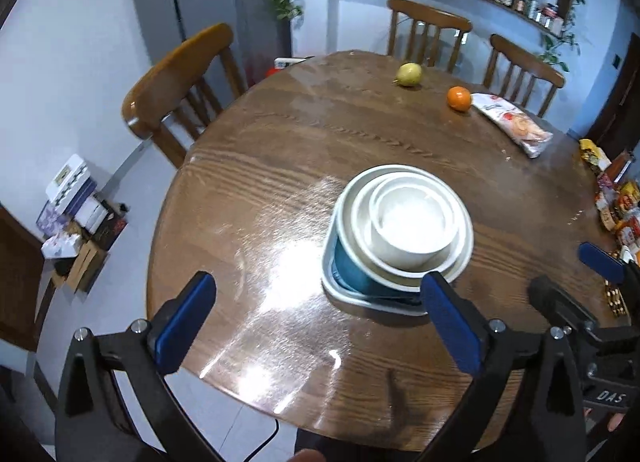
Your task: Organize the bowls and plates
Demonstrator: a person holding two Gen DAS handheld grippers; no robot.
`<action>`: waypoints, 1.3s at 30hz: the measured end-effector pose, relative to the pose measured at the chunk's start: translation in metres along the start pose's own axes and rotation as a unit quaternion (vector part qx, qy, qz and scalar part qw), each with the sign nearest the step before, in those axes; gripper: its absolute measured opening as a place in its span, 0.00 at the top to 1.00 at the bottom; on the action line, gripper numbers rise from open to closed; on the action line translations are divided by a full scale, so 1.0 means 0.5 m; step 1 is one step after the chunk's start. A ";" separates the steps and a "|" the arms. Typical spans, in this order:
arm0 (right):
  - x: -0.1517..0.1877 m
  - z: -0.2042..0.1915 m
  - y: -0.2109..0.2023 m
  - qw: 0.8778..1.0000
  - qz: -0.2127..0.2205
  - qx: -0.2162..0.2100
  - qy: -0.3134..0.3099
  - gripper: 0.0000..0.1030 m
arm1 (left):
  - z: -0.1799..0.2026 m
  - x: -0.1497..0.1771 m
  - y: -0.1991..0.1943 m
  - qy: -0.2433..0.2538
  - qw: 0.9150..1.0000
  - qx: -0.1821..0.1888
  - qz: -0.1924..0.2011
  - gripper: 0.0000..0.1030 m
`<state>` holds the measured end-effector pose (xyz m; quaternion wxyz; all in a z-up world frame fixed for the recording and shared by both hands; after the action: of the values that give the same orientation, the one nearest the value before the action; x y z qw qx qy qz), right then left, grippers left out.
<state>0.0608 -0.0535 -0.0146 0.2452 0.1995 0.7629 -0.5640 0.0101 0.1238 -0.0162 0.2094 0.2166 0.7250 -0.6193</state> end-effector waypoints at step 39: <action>0.006 0.003 0.024 1.000 -0.017 -0.014 0.004 0.00 | 0.042 0.022 0.027 0.012 0.999 -0.002 -0.040 0.01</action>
<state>0.0659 -0.0516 -0.0260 0.2357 0.1851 0.7750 -0.5564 0.0095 0.1053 -0.0363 0.1768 0.1944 0.7365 -0.6233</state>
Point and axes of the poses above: each gripper's, at about its wrist camera, not at the fingertips, and y roughly the way its jaws point, z to its right, x to its underside, the point moved 10 cm from there along y, roughly the way its jaws point, and after that the axes turned 15 degrees about y, right-handed, at the moved point
